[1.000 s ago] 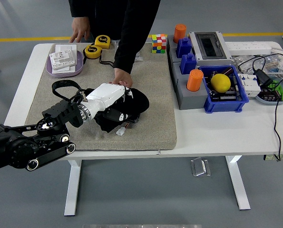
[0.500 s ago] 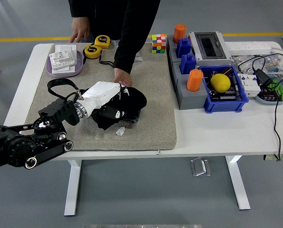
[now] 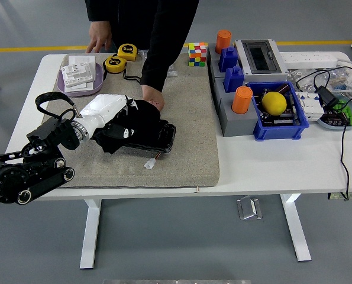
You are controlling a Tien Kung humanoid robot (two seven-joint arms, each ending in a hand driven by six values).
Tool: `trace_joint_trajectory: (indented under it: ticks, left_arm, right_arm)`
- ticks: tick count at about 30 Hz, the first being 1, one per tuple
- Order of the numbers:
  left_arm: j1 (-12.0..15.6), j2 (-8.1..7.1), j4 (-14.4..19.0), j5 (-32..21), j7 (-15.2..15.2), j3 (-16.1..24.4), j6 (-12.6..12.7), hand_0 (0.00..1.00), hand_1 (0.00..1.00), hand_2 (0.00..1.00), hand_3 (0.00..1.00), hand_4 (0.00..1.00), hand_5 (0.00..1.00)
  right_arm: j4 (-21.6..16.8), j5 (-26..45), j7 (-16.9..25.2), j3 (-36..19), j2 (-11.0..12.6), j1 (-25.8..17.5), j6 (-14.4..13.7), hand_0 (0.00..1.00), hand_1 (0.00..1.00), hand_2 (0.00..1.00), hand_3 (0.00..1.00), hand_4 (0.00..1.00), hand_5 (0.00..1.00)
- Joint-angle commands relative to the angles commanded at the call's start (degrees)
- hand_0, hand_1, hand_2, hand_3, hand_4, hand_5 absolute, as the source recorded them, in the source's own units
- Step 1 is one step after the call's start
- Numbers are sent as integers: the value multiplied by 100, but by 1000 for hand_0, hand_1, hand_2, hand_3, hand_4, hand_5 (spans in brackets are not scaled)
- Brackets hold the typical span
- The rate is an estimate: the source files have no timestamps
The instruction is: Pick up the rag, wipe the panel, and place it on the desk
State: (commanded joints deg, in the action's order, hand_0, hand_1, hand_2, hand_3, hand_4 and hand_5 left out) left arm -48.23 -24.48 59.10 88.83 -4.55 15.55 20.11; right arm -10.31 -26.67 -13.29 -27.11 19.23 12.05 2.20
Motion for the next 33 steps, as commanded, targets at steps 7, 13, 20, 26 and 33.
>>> trace_joint_trajectory:
  ticks: [7,13,20,26,33]
  left_arm:
    - [126,-137,-125,-2,18,102,49,253,191,332,555,703,6]
    - [156,-220,-165,3,22,154,65,253,191,332,555,703,6]
    - [167,-298,-257,2,23,224,93,253,191,333,555,702,5]
    - [219,-392,-317,19,31,290,110,253,174,277,535,700,2]
    - [319,-516,-408,35,35,397,123,252,191,333,555,702,4]
  right_arm:
    - [0,1,-6,-2,-5,-25,10,783,720,722,668,998,519]
    - [0,-4,-12,-2,-15,-31,24,784,720,722,669,998,518]
    - [0,54,-2,40,-28,-28,43,785,720,722,671,998,516]
    - [0,-12,-21,-40,-23,-42,60,786,719,722,671,998,515]
    - [0,38,-6,-18,-29,-43,75,785,720,722,673,998,514]
